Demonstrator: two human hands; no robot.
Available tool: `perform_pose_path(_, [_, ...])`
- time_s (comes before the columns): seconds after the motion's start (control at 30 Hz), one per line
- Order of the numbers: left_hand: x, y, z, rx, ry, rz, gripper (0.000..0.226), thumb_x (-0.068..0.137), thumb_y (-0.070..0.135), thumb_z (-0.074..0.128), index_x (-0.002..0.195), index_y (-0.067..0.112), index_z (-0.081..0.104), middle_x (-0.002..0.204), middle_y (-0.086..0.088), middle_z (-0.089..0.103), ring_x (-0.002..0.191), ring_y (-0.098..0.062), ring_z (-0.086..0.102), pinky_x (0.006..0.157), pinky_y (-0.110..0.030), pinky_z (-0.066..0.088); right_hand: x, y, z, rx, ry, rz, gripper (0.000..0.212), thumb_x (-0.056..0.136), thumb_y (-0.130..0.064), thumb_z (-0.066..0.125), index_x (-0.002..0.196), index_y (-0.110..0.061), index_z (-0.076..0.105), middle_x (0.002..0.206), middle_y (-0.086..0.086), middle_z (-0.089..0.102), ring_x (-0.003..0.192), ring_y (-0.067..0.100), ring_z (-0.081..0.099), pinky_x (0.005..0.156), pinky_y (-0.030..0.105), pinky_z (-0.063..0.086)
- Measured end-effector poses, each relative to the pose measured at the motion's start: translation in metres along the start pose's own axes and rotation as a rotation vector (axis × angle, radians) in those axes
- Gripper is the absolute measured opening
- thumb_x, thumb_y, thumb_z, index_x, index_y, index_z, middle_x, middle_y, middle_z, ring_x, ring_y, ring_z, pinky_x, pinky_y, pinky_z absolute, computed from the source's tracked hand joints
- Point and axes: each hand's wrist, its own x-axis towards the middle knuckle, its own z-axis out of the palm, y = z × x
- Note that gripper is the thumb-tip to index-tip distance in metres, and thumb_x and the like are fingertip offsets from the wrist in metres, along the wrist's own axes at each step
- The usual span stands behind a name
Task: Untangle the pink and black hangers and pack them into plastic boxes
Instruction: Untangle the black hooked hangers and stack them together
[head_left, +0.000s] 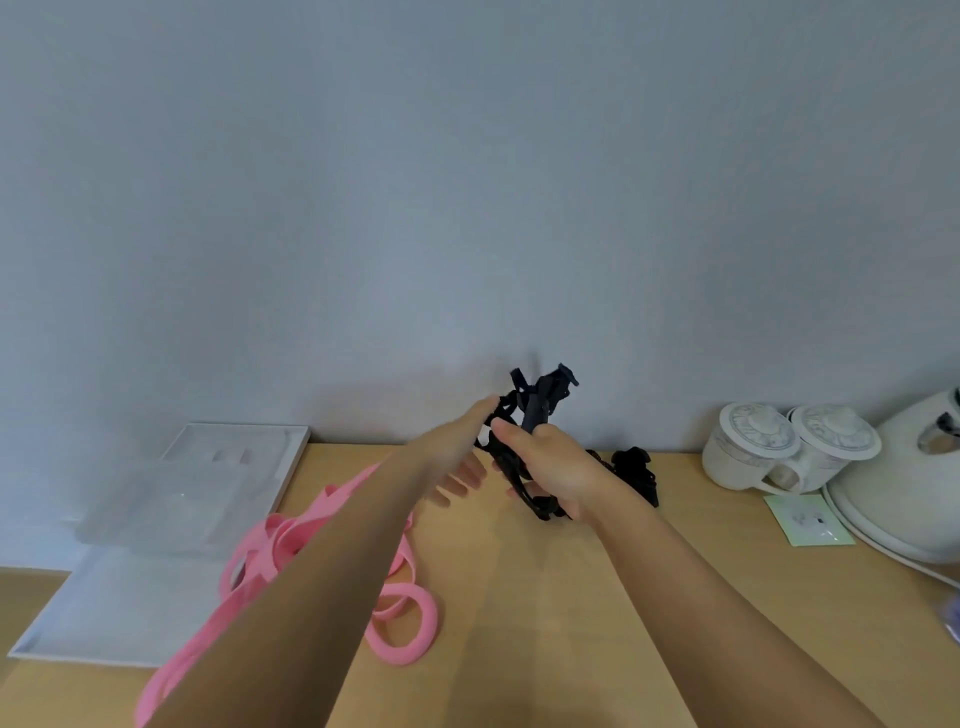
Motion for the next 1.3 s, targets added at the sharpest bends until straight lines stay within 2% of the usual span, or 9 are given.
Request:
perform_pose_path(0.17, [0.011, -0.013, 0.010, -0.362, -0.150, 0.085, 0.049, 0.088, 0.057, 0.047, 0.110, 0.017, 0.062, 0.105, -0.004, 0.065, 0.106, -0.021, 0.058, 0.094, -0.043, 0.039, -0.002, -0.001, 0.004, -0.157, -0.040, 0.019, 0.040, 0.096, -0.041, 0.043, 0.091, -0.007, 0.063, 0.079, 0.003, 0.063, 0.075, 0.021, 0.062, 0.079, 0.035, 0.054])
perform_pose_path(0.3, [0.010, -0.008, 0.007, -0.557, -0.079, 0.262, 0.021, 0.094, 0.019, 0.050, 0.078, 0.010, 0.061, 0.064, 0.002, 0.062, 0.068, -0.014, 0.056, 0.072, -0.027, 0.045, -0.005, 0.003, 0.000, -0.268, -0.048, -0.007, 0.032, 0.097, -0.038, 0.041, 0.073, -0.018, 0.046, 0.067, 0.000, 0.042, 0.059, 0.014, 0.038, 0.062, 0.027, 0.036])
perform_pose_path(0.47, [0.006, 0.011, 0.010, -0.624, 0.139, 0.172, 0.021, 0.094, 0.007, 0.044, 0.074, 0.006, 0.050, 0.054, -0.006, 0.058, 0.041, -0.016, 0.058, 0.055, -0.029, 0.044, -0.008, 0.015, 0.007, -0.669, -0.010, -0.084, 0.043, 0.097, -0.039, 0.040, 0.062, -0.016, 0.031, 0.063, 0.000, 0.036, 0.056, 0.017, 0.035, 0.051, 0.027, 0.027])
perform_pose_path(0.63, [0.009, 0.011, 0.012, -0.735, 0.195, 0.040, 0.026, 0.096, -0.002, 0.031, 0.072, 0.002, 0.042, 0.071, -0.013, 0.046, 0.058, -0.025, 0.046, 0.061, -0.041, 0.042, -0.008, 0.029, 0.021, -0.821, 0.066, -0.065, 0.032, 0.098, -0.043, 0.034, 0.087, -0.014, 0.042, 0.099, 0.009, 0.043, 0.108, 0.029, 0.039, 0.093, 0.043, 0.039])
perform_pose_path(0.8, [0.012, 0.010, 0.014, -0.812, 0.219, -0.053, 0.030, 0.097, -0.003, 0.027, 0.070, 0.006, 0.036, 0.068, -0.010, 0.038, 0.058, -0.021, 0.039, 0.056, -0.032, 0.037, -0.006, 0.042, 0.032, -0.831, 0.104, -0.041, 0.038, 0.098, -0.041, 0.032, 0.109, -0.009, 0.049, 0.115, 0.012, 0.045, 0.115, 0.031, 0.036, 0.096, 0.042, 0.037])
perform_pose_path(0.93, [0.013, 0.006, 0.025, -0.678, 0.180, -0.047, 0.026, 0.092, -0.009, 0.029, 0.075, 0.002, 0.045, 0.072, -0.013, 0.049, 0.060, -0.024, 0.046, 0.053, -0.032, 0.040, -0.006, 0.044, 0.033, -1.015, 0.192, -0.083, 0.037, 0.098, -0.036, 0.034, 0.118, -0.009, 0.050, 0.116, 0.010, 0.048, 0.112, 0.029, 0.039, 0.089, 0.039, 0.036])
perform_pose_path(1.1, [0.006, -0.001, 0.018, -0.588, 0.045, -0.063, 0.014, 0.096, 0.013, 0.042, 0.090, 0.004, 0.051, 0.084, -0.013, 0.061, 0.071, -0.026, 0.060, 0.064, -0.039, 0.048, -0.010, 0.038, 0.018, -0.782, 0.020, -0.044, 0.030, 0.094, -0.024, 0.040, 0.065, -0.015, 0.038, 0.064, -0.001, 0.042, 0.061, 0.019, 0.042, 0.059, 0.031, 0.030])
perform_pose_path(1.2, [0.011, -0.016, 0.005, -0.190, 0.143, -0.013, 0.038, 0.090, 0.041, 0.047, 0.086, 0.006, 0.063, 0.077, -0.008, 0.068, 0.078, -0.024, 0.063, 0.077, -0.035, 0.047, -0.009, 0.028, 0.000, -0.520, -0.016, 0.047, 0.029, 0.090, -0.023, 0.049, 0.063, -0.014, 0.046, 0.058, -0.001, 0.039, 0.051, 0.014, 0.035, 0.052, 0.028, 0.026])
perform_pose_path(1.3, [0.012, -0.022, -0.002, 0.382, 0.334, 0.215, 0.035, 0.079, 0.047, 0.055, 0.081, 0.012, 0.062, 0.077, -0.003, 0.064, 0.083, -0.024, 0.061, 0.070, -0.029, 0.046, -0.007, 0.018, -0.017, -0.602, -0.072, 0.100, 0.029, 0.085, -0.023, 0.053, 0.057, -0.014, 0.047, 0.055, 0.001, 0.041, 0.052, 0.015, 0.036, 0.055, 0.028, 0.028])
